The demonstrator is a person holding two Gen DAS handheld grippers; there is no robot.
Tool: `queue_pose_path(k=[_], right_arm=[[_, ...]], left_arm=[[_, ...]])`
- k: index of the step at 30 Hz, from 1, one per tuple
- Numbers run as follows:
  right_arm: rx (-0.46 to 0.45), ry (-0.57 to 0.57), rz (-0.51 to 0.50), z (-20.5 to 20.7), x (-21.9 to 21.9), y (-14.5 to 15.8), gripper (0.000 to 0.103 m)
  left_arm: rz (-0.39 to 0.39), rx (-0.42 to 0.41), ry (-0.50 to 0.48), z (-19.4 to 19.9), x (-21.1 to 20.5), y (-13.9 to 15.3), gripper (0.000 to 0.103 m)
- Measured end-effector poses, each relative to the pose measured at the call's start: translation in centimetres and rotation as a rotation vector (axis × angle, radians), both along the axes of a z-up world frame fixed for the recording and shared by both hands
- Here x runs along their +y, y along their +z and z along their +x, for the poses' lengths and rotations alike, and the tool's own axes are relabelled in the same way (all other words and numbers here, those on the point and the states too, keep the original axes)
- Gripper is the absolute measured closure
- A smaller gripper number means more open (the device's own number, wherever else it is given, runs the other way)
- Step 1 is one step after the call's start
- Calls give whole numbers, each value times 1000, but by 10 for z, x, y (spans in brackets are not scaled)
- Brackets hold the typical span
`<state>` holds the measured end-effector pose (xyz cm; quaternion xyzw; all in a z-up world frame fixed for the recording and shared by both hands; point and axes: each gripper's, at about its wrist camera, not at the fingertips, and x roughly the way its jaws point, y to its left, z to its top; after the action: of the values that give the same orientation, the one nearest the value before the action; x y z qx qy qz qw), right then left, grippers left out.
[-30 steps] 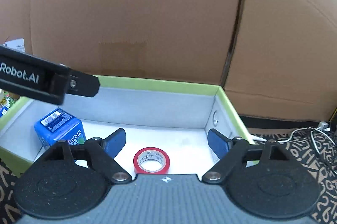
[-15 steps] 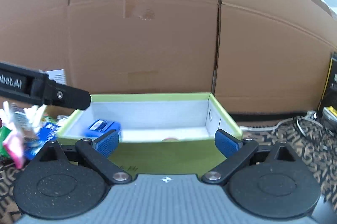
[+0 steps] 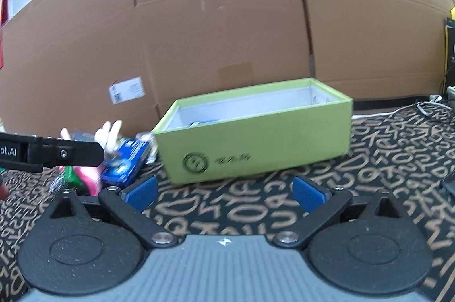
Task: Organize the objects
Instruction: 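Move both tools back to the pile of items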
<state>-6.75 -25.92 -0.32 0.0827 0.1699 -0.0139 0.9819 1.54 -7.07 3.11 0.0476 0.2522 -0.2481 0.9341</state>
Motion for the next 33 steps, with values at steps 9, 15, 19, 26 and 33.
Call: queue_pose_path(k=[9, 15, 19, 26, 33], right_arm=[[30, 83, -14, 3, 34, -5, 0], [65, 150, -26, 16, 61, -11, 0], [96, 185, -52, 26, 78, -15, 0], [147, 224, -65, 41, 97, -20, 0], [164, 215, -70, 43, 99, -22, 0]], left_arm=[[34, 21, 153, -14, 53, -29, 0], [48, 55, 278, -2, 98, -47, 0], [44, 78, 325, 8, 118, -55, 0], [2, 45, 291, 38, 116, -42, 3], [-26, 89, 242, 82, 103, -39, 40]])
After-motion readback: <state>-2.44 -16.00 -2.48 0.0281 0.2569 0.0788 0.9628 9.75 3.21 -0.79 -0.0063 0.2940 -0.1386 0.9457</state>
